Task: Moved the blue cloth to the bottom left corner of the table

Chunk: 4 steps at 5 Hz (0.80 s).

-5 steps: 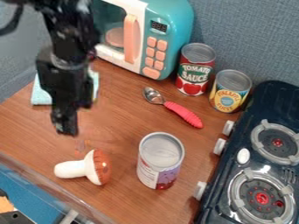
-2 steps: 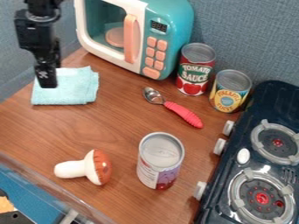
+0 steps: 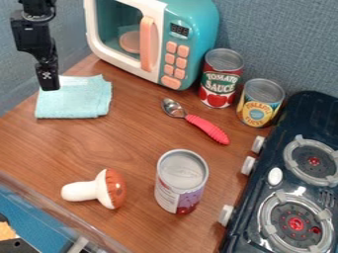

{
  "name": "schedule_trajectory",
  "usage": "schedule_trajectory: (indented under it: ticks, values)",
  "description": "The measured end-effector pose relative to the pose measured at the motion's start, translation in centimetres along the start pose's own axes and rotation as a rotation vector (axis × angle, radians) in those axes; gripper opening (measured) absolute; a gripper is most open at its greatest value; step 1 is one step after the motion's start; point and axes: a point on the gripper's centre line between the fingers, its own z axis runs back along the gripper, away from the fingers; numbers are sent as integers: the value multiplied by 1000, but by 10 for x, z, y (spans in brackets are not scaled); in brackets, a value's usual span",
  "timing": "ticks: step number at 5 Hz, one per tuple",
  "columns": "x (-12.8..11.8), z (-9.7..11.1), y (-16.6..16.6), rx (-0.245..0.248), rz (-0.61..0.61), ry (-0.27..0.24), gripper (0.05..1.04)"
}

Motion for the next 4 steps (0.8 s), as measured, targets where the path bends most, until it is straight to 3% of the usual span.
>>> schedule_trajectory:
  ticks: [2, 4]
  values:
    - [5, -24, -20, -24, 175, -10, 998]
    - [3, -48, -19, 2, 323, -27, 999]
